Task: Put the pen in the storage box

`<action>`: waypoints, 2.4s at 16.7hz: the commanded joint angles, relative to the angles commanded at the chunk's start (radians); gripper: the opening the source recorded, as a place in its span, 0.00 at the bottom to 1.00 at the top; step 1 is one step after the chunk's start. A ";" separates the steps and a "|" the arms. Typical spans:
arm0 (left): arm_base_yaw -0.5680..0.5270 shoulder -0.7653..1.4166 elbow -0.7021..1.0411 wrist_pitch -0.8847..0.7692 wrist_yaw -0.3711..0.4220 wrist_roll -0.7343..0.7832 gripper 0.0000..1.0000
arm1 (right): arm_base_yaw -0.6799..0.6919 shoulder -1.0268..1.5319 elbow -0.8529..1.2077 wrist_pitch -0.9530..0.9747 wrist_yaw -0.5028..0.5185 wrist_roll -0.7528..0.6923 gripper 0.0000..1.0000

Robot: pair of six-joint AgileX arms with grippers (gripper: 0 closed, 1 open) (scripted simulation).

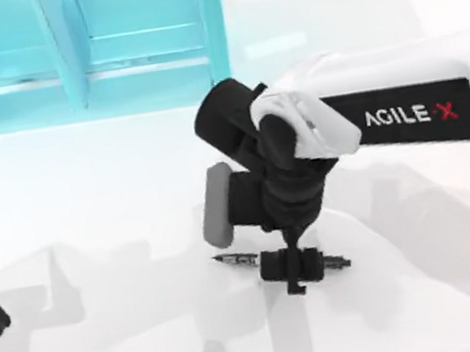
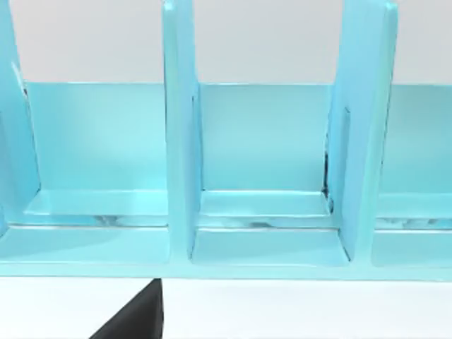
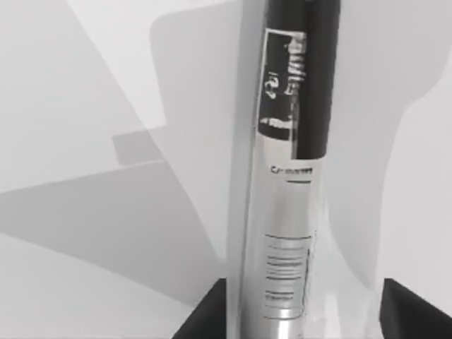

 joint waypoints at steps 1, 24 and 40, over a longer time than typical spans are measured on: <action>0.000 0.000 0.000 0.000 0.000 0.000 1.00 | 0.000 0.000 0.000 0.000 0.000 0.000 0.00; 0.000 0.000 0.000 0.000 0.000 0.000 1.00 | -0.124 -0.183 0.264 -0.455 -0.066 0.197 0.00; 0.000 0.000 0.000 0.000 0.000 0.000 1.00 | -1.217 -0.343 0.136 -0.560 -0.143 1.605 0.00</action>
